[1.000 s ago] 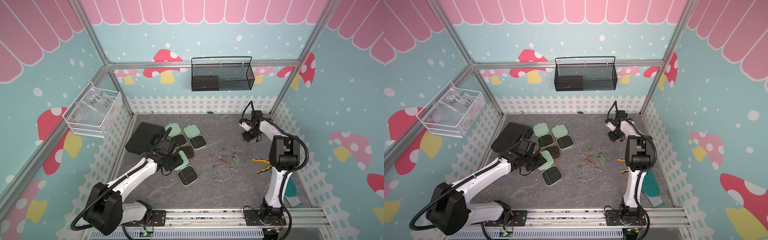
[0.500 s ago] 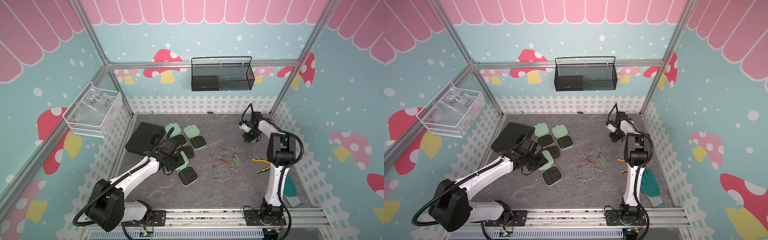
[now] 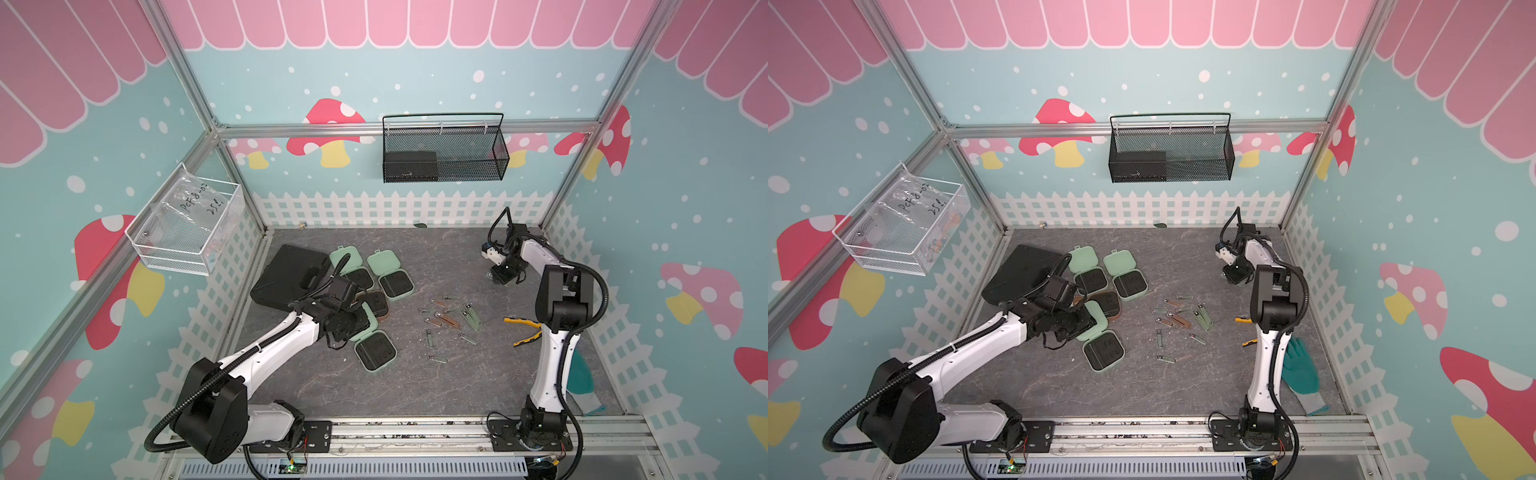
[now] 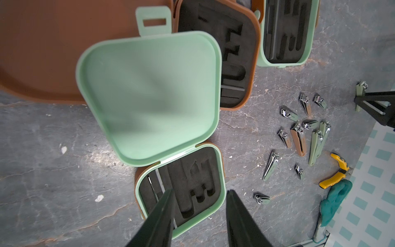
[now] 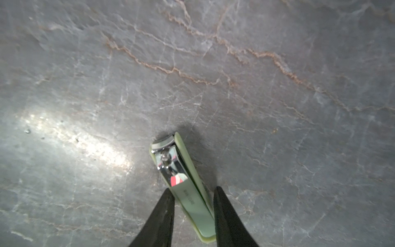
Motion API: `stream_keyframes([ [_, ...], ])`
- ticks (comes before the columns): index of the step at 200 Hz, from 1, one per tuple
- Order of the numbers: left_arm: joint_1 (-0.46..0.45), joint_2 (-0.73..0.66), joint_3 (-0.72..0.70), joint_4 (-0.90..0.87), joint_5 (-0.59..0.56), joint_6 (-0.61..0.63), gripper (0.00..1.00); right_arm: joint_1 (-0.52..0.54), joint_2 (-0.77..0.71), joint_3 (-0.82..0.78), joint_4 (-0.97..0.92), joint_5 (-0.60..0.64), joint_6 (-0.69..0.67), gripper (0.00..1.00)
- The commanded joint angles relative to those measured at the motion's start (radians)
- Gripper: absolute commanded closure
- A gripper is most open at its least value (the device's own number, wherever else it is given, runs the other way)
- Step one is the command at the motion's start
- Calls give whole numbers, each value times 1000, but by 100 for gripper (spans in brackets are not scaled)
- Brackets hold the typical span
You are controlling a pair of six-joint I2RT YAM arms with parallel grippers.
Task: Organize nail clipper sets
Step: Pick up the nail clipper from the center of the board.
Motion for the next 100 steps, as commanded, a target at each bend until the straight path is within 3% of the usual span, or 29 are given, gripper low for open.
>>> stream_keyframes([
  [1, -9, -15, 30, -21, -28, -19, 57, 1, 91, -9, -93, -33, -23, 66],
  [22, -12, -21, 28, -24, -35, -22, 57, 1, 123, -7, -105, -30, -9, 71],
  [50, -18, -32, 21, -22, -40, -28, 57, 1, 143, -8, -109, -47, 13, 87],
  [100, -21, -67, 4, -32, -59, -18, 58, 2, 47, -20, -56, -37, 104, 97],
])
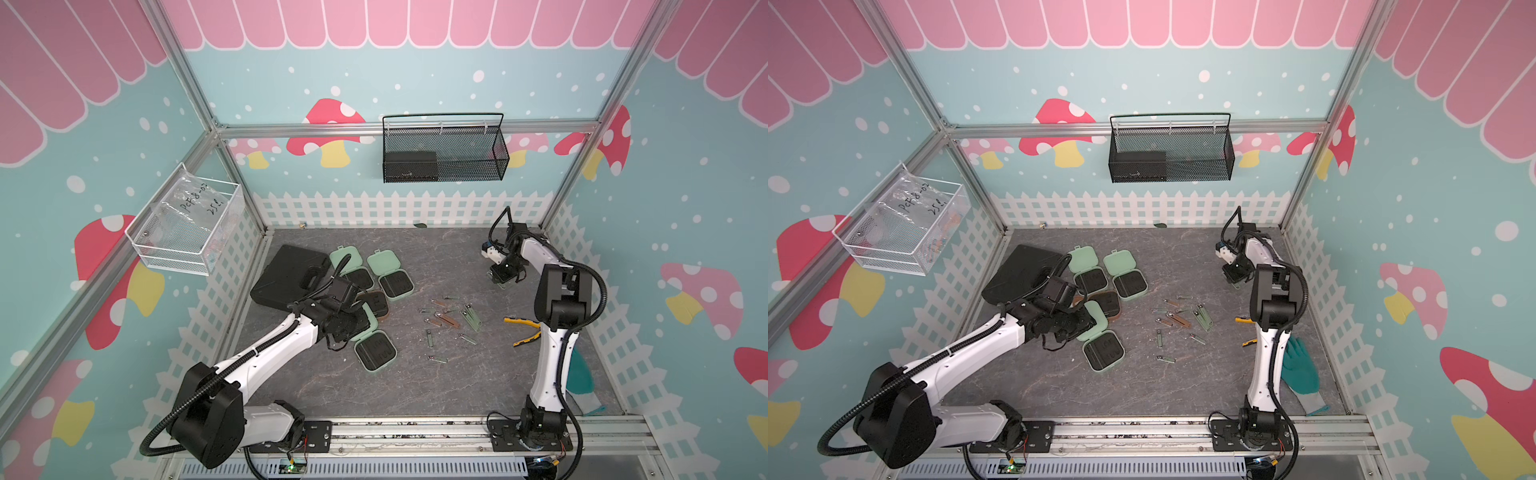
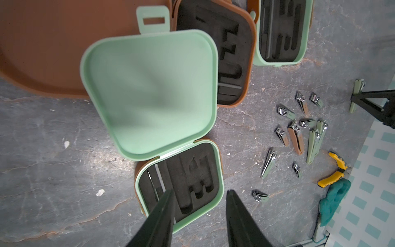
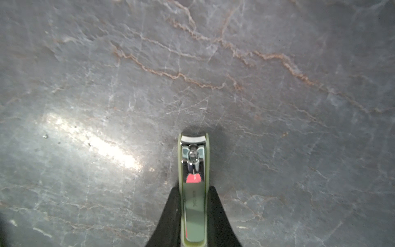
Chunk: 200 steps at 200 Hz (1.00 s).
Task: Organize nail clipper sets
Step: Pick up the nail clipper from the center of the board, then place the nail clipper in the storage box.
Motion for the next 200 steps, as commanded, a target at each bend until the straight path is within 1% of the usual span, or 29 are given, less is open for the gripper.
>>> stream_keyframes([
  [1, -5, -35, 3, -18, -40, -2, 58, 4, 9, -61, -14, 0, 64, 97],
  [20, -2, -55, 6, -31, -64, 17, 58, 4, -99, -87, 70, 39, 173, 98],
  [45, 17, -69, 13, -42, -68, 48, 58, 23, -261, -148, 140, 8, 306, 98],
  [70, 46, -83, 17, -60, -67, 76, 58, 95, -428, -240, 164, -17, 410, 97],
  [85, 64, -101, 11, -63, -67, 88, 59, 161, -510, -299, 166, -26, 475, 97],
  [112, 85, -140, 4, -86, -72, 112, 58, 340, -635, -424, 176, -35, 578, 97],
  [120, 113, -154, 2, -103, -83, 117, 59, 395, -663, -453, 179, -50, 619, 96],
  [142, 134, -184, -11, -145, -111, 124, 59, 564, -721, -535, 219, -94, 734, 96],
  [153, 145, -197, -22, -164, -121, 124, 59, 648, -726, -562, 236, -109, 786, 97],
  [177, 170, -238, -55, -187, -146, 116, 60, 829, -695, -594, 262, -87, 914, 98],
  [200, 202, -276, -87, -192, -153, 109, 60, 961, -653, -599, 312, -72, 1032, 98],
])
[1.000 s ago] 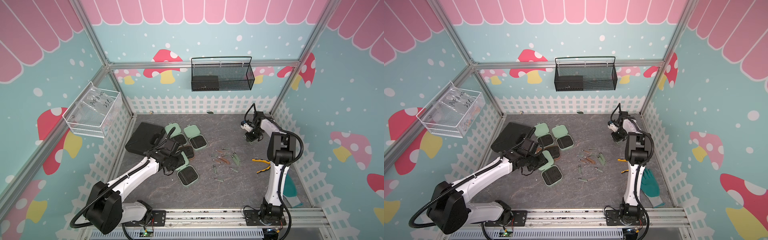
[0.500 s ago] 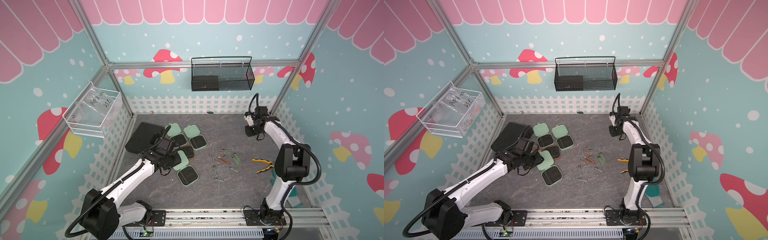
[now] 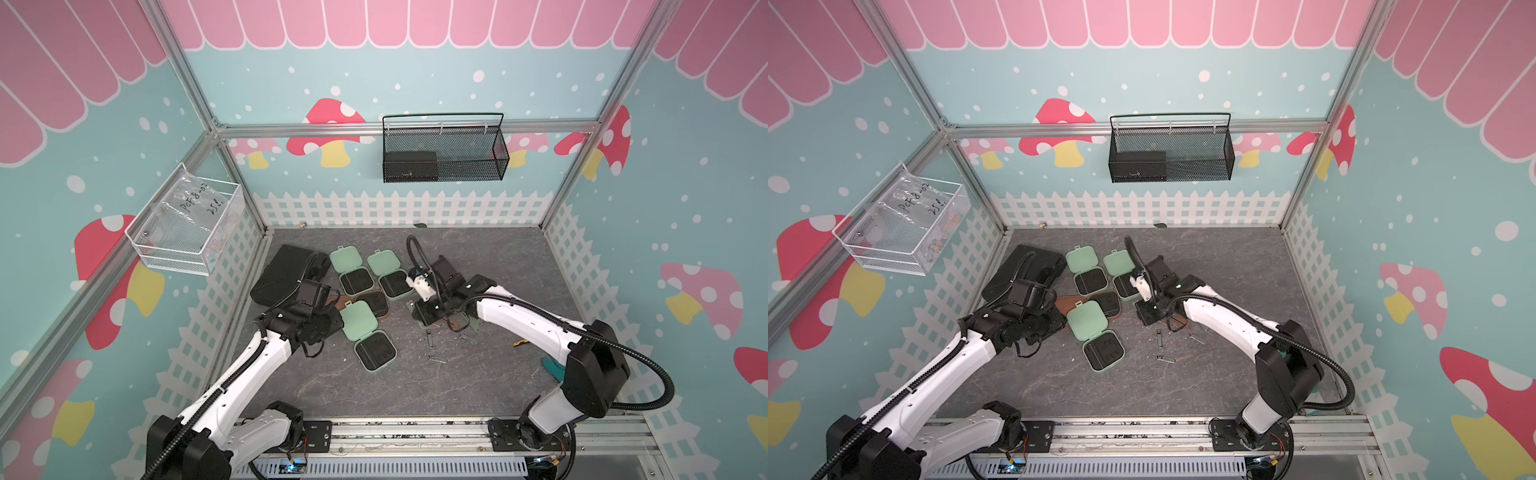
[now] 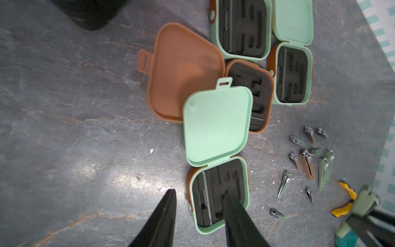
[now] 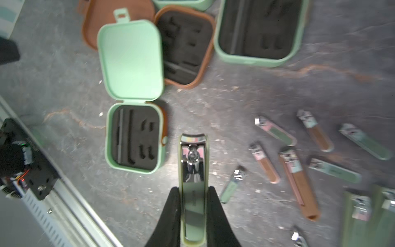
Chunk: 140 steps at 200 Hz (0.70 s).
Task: Organize nail clipper sets
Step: Place the nail clipper in the storage box.
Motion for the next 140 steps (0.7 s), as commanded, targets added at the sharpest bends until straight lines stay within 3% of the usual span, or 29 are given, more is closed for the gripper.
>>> stream_keyframes([
  [1, 29, -40, -35, -42, -41, 5, 60, 98, 32, -8, 71, 6, 187, 98],
  [52, 46, -38, -71, -17, -9, 9, 60, 268, 217, 68, 164, 30, 361, 99],
  [140, 48, -35, -117, 37, 45, 39, 60, 293, 416, 221, 95, 130, 379, 99],
])
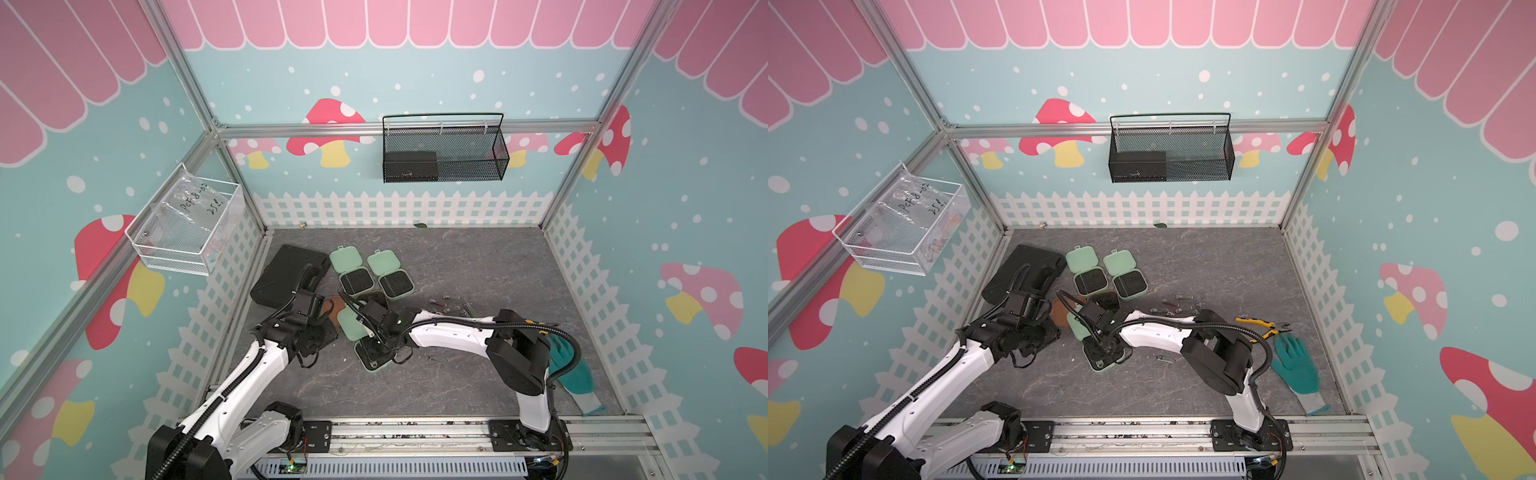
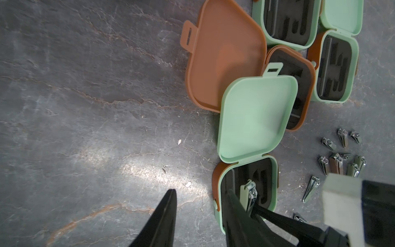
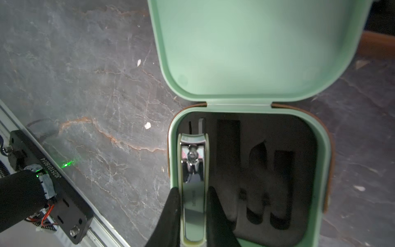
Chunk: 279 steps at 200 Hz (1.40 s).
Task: Organize nail clipper sets
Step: Place the nail clipper in the storage box.
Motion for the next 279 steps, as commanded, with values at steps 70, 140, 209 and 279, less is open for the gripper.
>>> stream_keyframes([
  [70, 6, 22, -12, 52, 41, 48, 60, 4, 100, 124, -196, 126, -29, 99],
  [140, 8, 27, -19, 59, 46, 44, 60, 5, 117, 124, -203, 110, -40, 99],
  [209, 7, 32, -17, 64, 49, 40, 61, 16, 125, 124, -207, 82, -80, 99],
  [279, 7, 34, -20, 69, 59, 36, 61, 15, 177, 170, -248, 114, -106, 100],
])
